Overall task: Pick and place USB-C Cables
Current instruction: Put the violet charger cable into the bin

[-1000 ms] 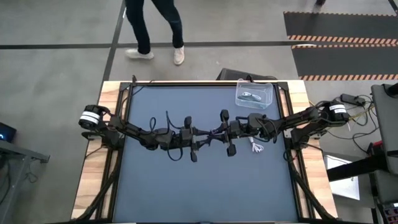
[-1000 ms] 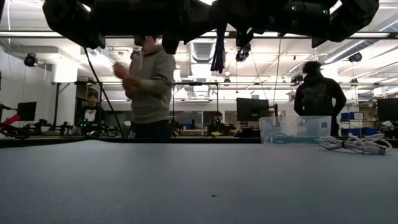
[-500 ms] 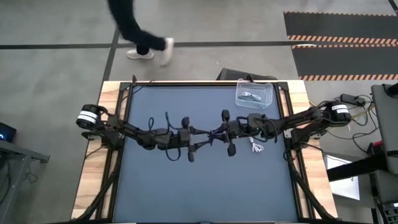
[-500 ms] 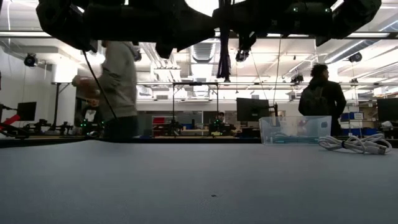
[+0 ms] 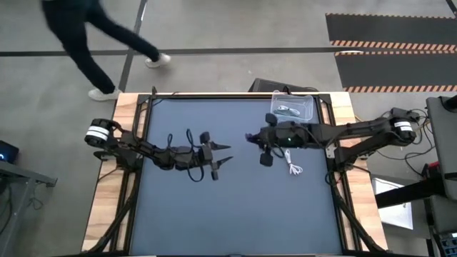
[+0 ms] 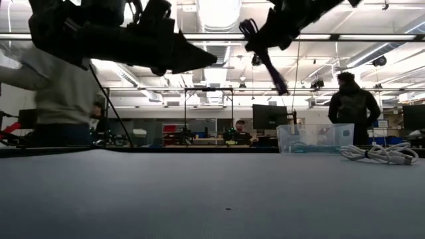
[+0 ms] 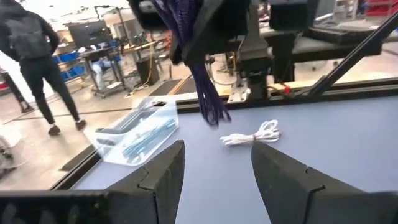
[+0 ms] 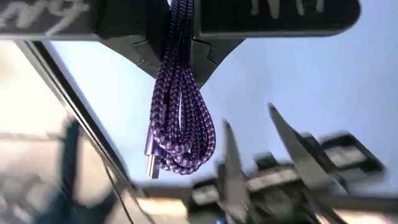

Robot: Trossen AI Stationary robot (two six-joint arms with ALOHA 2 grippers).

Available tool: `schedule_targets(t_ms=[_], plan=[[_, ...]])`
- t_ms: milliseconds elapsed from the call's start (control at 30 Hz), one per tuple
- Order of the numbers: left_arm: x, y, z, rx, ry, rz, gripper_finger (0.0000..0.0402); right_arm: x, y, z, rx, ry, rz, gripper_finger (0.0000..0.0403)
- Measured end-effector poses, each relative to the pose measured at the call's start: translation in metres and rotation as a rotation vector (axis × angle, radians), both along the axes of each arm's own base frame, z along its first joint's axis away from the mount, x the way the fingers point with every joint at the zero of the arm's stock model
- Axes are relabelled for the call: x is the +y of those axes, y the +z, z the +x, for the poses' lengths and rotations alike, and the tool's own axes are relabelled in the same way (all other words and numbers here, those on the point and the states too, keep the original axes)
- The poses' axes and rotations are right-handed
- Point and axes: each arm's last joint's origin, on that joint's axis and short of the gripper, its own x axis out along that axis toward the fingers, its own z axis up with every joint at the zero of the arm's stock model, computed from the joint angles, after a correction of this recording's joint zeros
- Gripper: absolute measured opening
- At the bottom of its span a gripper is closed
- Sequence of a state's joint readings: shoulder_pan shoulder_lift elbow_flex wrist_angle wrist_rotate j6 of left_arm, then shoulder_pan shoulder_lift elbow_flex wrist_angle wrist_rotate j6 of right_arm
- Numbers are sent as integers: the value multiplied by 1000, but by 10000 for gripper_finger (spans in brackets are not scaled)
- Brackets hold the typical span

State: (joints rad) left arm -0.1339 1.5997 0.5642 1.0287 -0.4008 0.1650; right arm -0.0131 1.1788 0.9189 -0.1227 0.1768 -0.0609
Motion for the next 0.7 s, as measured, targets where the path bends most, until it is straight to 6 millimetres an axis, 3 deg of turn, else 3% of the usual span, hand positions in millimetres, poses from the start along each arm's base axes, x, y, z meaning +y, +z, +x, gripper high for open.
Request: schedule_targets(t_ms=[333, 700], plan=[[4, -3, -2, 9, 15, 0, 170, -54, 31, -7, 376, -160, -13, 13], [3, -3, -2, 10, 15, -1, 170, -138, 24, -28, 723, -275, -3, 13]])
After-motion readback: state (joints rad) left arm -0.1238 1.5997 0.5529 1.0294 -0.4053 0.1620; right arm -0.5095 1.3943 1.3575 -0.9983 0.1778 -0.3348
